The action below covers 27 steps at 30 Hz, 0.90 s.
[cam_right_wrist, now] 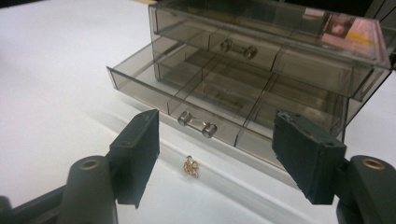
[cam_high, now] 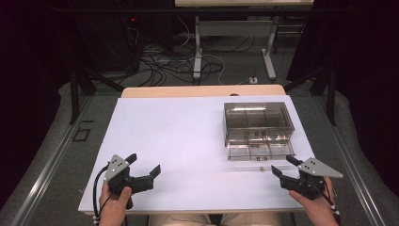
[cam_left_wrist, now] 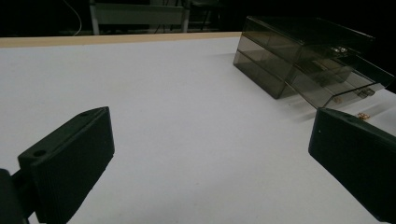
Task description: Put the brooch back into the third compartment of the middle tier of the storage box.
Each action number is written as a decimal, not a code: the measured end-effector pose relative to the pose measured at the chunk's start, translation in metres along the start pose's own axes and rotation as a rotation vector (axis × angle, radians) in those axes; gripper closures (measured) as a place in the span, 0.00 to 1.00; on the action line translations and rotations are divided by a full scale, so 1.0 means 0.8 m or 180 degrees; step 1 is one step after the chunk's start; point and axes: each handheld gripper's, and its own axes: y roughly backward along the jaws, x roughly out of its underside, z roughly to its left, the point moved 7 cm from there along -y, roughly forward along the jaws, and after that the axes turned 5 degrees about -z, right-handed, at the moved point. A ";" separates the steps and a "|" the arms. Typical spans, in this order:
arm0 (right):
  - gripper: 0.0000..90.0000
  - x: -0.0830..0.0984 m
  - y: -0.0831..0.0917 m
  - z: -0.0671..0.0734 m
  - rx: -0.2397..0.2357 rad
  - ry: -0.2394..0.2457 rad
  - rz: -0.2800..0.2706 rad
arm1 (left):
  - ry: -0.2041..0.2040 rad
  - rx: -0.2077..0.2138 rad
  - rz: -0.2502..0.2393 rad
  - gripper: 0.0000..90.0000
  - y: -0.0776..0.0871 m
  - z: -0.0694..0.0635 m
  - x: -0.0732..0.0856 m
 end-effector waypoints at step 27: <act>0.42 0.011 -0.011 0.003 0.0029 -0.0098 0.0318 | -0.0053 0.0040 0.0069 0.00 -0.005 -0.005 0.003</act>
